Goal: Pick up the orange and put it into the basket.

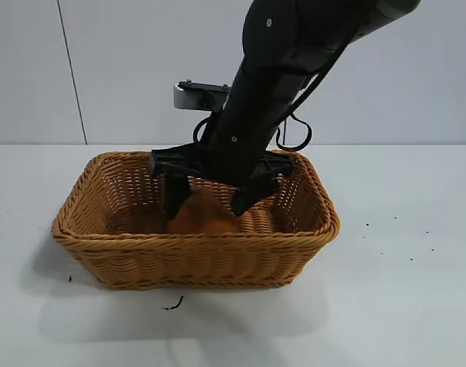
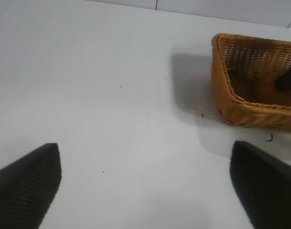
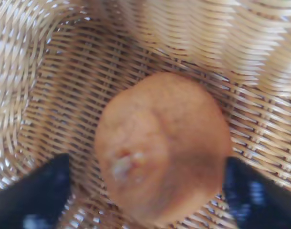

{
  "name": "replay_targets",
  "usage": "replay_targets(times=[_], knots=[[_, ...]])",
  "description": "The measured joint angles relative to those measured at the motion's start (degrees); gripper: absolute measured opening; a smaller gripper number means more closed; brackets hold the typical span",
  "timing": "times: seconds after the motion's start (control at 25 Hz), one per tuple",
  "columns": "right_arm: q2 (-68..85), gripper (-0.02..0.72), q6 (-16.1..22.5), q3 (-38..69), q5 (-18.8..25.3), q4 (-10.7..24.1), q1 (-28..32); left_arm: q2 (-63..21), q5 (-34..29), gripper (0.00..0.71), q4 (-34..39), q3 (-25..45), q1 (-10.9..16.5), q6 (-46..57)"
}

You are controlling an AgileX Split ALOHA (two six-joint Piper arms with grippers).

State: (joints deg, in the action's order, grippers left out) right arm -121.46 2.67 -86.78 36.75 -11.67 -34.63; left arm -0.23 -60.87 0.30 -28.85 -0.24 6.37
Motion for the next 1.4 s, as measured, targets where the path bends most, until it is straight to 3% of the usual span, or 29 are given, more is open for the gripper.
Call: replay_targets(times=[0.2, 0.36, 0.56, 0.76, 1.2, 1.4], knots=[[1.12, 0.69, -0.07, -10.05, 11.18, 3.66, 0.0, 0.0, 0.0, 0.692, 0.0, 0.0, 0.0, 0.0], [1.64, 0.69, 0.2, -20.12, 21.5, 8.71, 0.0, 0.0, 0.0, 0.692, -0.3, 0.0, 0.0, 0.0], [1.9, 0.69, 1.74, -26.95, 28.64, 14.78, 0.66, 0.0, 0.0, 0.692, 0.0, 0.0, 0.0, 0.0], [2.02, 0.69, 1.87, -27.39, 31.59, 15.62, 6.1, 0.0, 0.0, 0.692, 0.0, 0.0, 0.0, 0.0], [2.02, 0.69, 0.54, -27.39, 32.35, 15.9, 25.73, 0.0, 0.0, 0.692, -0.3, 0.0, 0.0, 0.0], [2.02, 0.69, -0.15, -27.39, 32.85, 15.93, 31.55, 0.0, 0.0, 0.692, -0.3, 0.0, 0.0, 0.0]])
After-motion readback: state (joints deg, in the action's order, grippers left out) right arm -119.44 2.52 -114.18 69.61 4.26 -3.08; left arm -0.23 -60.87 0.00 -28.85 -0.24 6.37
